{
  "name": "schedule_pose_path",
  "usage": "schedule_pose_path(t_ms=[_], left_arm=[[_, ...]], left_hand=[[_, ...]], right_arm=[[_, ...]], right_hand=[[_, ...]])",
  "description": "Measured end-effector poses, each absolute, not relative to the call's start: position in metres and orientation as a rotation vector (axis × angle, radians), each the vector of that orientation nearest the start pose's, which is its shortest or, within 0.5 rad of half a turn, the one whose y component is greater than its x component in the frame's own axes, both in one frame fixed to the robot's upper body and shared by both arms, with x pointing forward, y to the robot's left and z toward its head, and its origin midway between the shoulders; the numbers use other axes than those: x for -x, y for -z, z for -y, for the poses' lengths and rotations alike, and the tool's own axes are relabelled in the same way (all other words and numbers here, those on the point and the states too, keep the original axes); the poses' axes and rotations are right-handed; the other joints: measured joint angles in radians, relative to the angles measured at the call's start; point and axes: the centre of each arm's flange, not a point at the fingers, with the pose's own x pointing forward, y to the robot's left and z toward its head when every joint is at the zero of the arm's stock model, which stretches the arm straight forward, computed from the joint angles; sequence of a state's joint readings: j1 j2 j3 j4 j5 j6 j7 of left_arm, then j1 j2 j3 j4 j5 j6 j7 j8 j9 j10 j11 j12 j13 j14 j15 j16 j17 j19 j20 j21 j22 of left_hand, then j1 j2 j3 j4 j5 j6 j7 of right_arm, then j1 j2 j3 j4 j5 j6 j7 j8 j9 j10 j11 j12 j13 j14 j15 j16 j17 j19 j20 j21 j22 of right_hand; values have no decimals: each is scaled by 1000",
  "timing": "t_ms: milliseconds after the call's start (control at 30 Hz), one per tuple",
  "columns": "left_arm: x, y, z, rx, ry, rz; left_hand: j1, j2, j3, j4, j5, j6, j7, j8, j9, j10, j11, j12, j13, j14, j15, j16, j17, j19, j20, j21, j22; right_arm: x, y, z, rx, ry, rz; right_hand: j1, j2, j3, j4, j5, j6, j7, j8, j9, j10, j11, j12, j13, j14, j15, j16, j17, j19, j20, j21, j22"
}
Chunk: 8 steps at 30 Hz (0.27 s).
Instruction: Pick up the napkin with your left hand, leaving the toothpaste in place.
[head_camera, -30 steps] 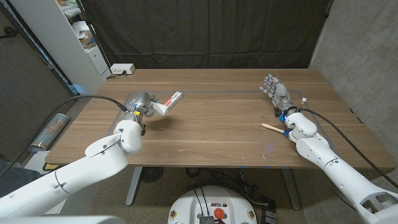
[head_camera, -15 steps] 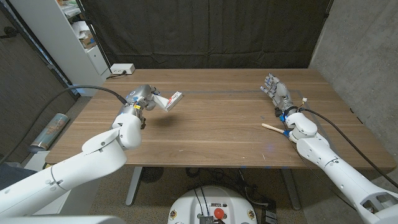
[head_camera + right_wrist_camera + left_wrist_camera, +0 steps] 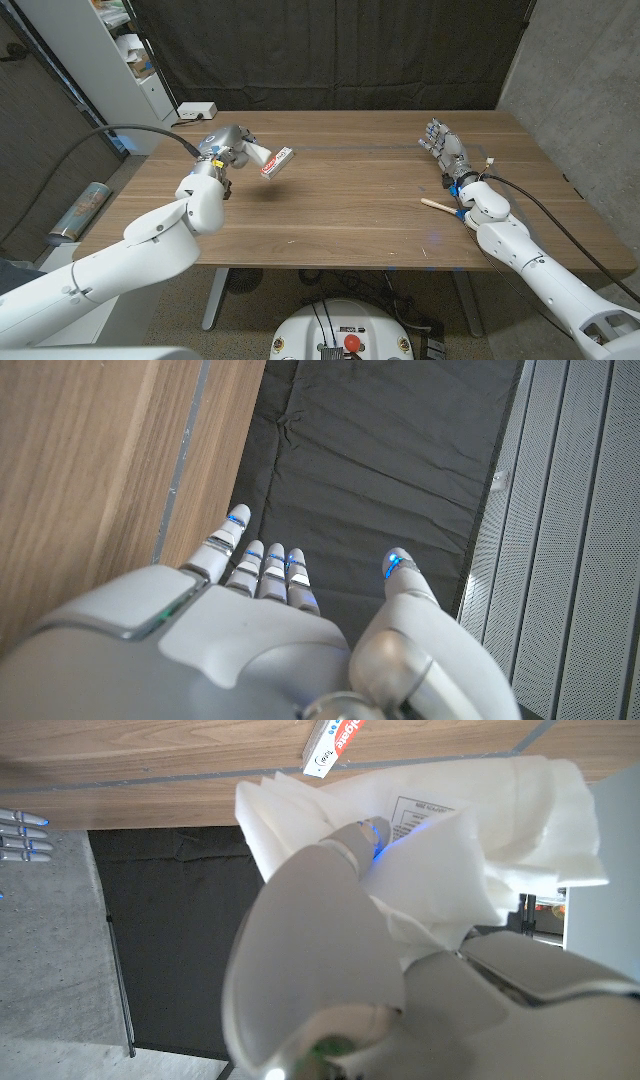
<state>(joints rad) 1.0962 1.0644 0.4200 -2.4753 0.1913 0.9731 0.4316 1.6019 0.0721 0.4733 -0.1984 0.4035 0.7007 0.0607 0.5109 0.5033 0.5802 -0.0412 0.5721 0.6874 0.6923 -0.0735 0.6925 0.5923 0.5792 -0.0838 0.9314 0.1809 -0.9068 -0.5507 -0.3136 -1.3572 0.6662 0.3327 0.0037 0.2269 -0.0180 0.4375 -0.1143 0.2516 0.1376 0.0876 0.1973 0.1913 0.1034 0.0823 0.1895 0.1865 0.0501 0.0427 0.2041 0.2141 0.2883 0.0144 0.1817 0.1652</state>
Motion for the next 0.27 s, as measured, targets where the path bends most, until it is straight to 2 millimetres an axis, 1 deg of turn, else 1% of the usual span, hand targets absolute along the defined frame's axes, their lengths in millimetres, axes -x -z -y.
schedule_pose_path(t_ms=[267], left_arm=[[-443, -43, -262, -1143, -450, 510]], left_hand=[[1, -4, 0, 0, 4, 2, 2, 0, 0, 0, 0, 0, 7, 2, 2, -1, 0, 0, 0, 0, 0]], right_arm=[[-633, 29, 318, -58, -152, 641]], right_hand=[[0, 0, 0, 0, 0, 0, 0, 0, 0, 0, 0, 0, 0, 0, 0, 0, 0, 0, 0, 0, 0]])
